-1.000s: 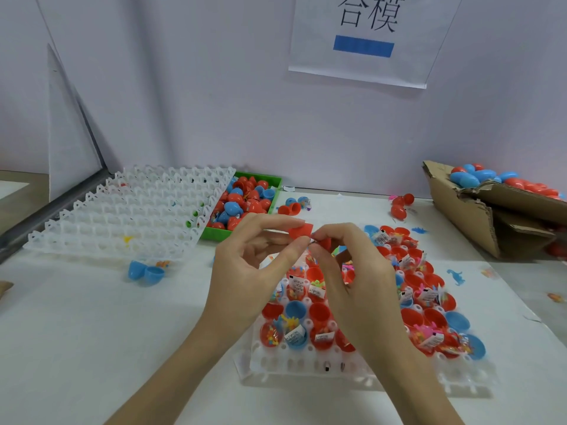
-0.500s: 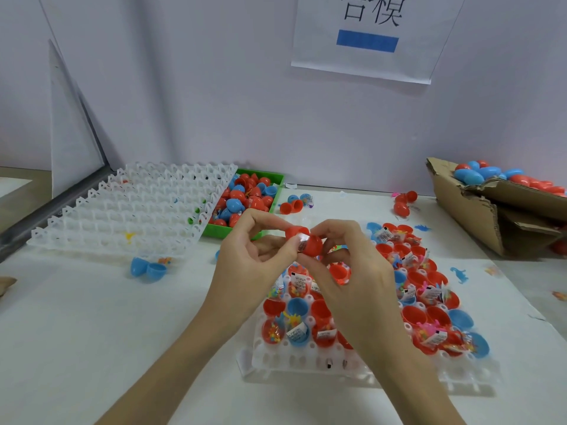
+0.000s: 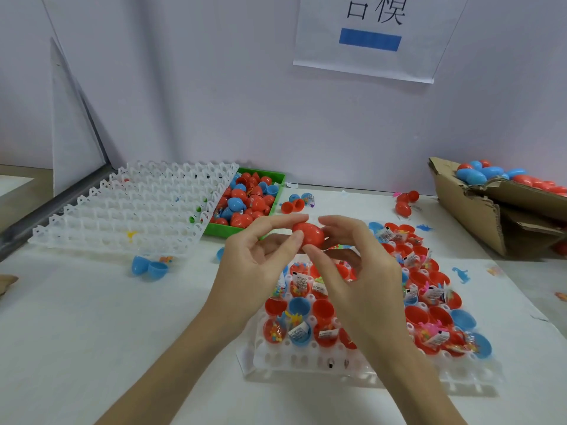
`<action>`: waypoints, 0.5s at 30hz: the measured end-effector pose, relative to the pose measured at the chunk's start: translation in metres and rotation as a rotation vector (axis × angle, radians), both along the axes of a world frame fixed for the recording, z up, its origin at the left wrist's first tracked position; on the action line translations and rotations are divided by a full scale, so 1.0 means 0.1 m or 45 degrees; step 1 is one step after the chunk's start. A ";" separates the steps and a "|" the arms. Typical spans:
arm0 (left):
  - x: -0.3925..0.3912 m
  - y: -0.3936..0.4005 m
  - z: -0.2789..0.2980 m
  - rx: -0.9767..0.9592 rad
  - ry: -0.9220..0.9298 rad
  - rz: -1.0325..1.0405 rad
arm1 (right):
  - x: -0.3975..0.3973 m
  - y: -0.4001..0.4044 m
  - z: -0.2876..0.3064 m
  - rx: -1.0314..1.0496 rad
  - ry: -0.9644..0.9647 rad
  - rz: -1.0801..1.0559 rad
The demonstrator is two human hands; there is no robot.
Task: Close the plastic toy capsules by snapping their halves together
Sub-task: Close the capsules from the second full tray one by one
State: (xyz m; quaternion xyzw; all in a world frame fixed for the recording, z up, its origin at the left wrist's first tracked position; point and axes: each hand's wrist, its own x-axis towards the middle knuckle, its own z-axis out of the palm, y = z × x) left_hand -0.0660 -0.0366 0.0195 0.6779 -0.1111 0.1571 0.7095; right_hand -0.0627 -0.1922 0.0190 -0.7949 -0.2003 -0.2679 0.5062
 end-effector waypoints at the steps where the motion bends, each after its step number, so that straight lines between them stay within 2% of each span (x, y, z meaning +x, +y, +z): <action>1: 0.00 0.01 0.01 0.012 -0.011 -0.023 | 0.00 -0.01 0.00 0.017 0.002 -0.008; 4: 0.01 0.07 0.06 0.004 0.022 -0.084 | 0.00 -0.02 0.00 -0.021 -0.017 -0.018; 15: 0.01 0.09 0.06 -0.013 0.042 -0.033 | -0.01 -0.03 0.01 -0.108 0.006 0.052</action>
